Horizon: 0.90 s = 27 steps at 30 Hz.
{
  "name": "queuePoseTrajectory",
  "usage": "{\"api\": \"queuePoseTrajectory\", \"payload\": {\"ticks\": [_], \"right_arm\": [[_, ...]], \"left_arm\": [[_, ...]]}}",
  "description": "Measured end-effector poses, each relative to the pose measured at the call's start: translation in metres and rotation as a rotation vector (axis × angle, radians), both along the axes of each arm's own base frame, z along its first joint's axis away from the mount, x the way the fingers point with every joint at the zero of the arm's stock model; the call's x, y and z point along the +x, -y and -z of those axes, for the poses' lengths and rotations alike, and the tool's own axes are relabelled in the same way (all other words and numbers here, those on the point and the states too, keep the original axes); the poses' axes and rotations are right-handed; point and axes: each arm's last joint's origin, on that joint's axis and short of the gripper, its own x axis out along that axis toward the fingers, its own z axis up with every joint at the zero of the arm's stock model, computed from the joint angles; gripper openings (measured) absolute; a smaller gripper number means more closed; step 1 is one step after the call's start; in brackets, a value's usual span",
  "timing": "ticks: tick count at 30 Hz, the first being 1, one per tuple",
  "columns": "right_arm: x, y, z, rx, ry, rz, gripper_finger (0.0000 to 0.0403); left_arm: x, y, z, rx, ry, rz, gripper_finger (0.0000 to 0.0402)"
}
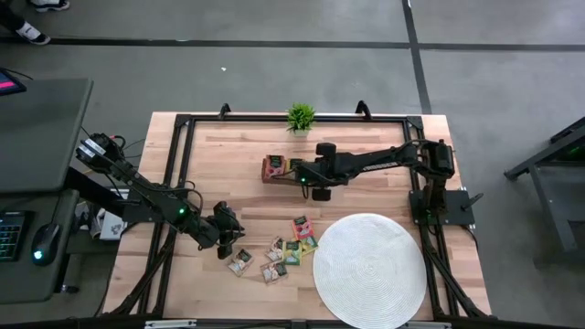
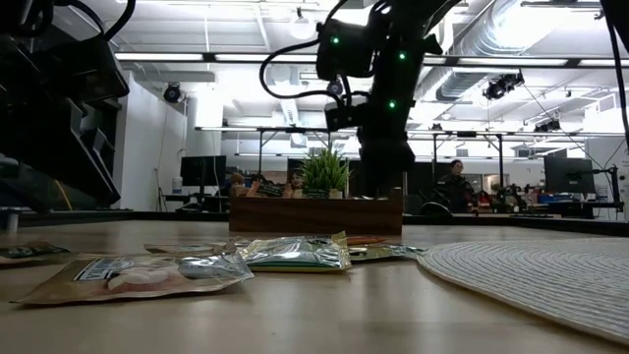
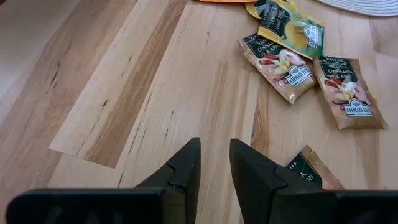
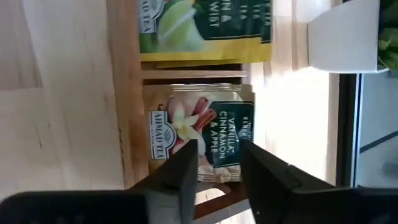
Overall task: Pick & Place Tea
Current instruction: Put the brown tea bag into the right section of the wooden organizer
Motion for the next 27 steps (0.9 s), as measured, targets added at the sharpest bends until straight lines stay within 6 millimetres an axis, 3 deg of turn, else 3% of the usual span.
{"api": "queuePoseTrajectory", "payload": {"ticks": [6,10,15,21,27], "right_arm": [[-0.005,0.007,-0.009,-0.078,-0.002,0.04,0.0185],[-0.011,0.007,-0.029,-0.106,0.062,0.064,0.0206],[-0.021,-0.003,-0.062,0.112,0.237,0.059,0.0208],[-0.015,-0.041,-0.083,0.355,0.461,0.027,0.0209],[-0.001,-0.092,-0.084,0.404,0.586,-0.095,0.0209]], "left_arm": [[0.0,0.0,0.0,0.0,0.001,-0.001,0.0085],[0.0,0.0,0.0,0.001,0.001,0.0,0.0085],[0.0,0.0,0.0,0.003,0.002,-0.003,0.0085],[0.0,0.0,0.0,-0.003,-0.002,0.003,0.0085],[-0.001,0.002,0.001,-0.04,-0.037,0.072,0.0085]]}}
